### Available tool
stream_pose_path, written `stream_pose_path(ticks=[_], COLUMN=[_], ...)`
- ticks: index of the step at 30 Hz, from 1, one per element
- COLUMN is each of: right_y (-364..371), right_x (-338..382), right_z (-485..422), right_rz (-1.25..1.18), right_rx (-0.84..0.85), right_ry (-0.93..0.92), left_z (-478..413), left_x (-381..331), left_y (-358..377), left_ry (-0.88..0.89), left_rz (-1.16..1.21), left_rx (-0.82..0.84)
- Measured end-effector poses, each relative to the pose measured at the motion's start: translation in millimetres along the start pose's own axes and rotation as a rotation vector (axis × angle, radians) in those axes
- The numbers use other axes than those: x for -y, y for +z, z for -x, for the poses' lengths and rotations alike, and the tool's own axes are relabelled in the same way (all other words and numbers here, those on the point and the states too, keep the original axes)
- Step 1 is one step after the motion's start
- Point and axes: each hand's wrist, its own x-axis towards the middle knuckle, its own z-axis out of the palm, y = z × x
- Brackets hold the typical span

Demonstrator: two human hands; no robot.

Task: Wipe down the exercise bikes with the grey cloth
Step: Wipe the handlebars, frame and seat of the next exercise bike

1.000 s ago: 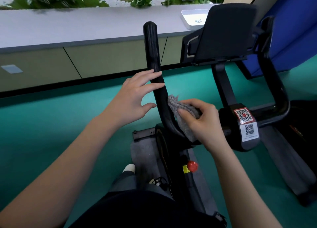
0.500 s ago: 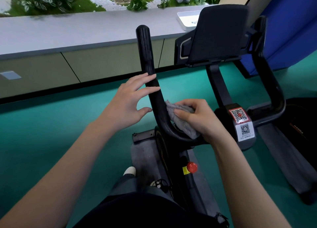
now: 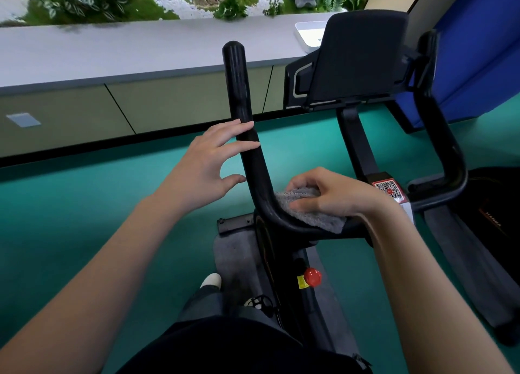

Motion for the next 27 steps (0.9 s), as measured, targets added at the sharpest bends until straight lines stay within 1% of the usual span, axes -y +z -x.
stream_pose_path(ticks=[2,3,5,7,8,10,14,17,20,24,27], right_y=[-5,-6,0,14,23,43,73,84,90,105,121], right_x=[-2,-5,-8,-5,-1,7,15,12,5,9,28], right_z=[6,10,19,25,26,25,27,37,51,54,35], right_rz=[-0.025,-0.046,-0.090,-0.156,-0.185,-0.190,-0.101,-0.053,-0.087,-0.187,-0.195], right_rx=[-0.012,-0.059,-0.247,-0.447,-0.513,-0.596,-0.743,-0.798,-0.905,-1.140,-1.316], right_ry=[0.000,0.000,-0.033,-0.121,-0.160,-0.201,-0.262,-0.240,-0.189,-0.147,-0.161], left_z=[0,0,0,0,1,1,2,1,0,-3,-6], left_x=[0,0,0,-1,-1,-3,-4,-5,-4,0,7], left_y=[0,0,0,1,1,1,2,0,0,-1,-3], left_ry=[-0.001,-0.002,-0.006,-0.010,-0.014,-0.022,-0.026,-0.029,-0.006,0.037,0.081], left_rz=[-0.005,-0.010,-0.018,-0.019,-0.018,-0.018,-0.007,0.002,-0.004,-0.030,-0.062], left_rx=[0.001,0.001,0.002,0.001,0.001,-0.001,-0.005,-0.007,-0.005,-0.004,-0.002])
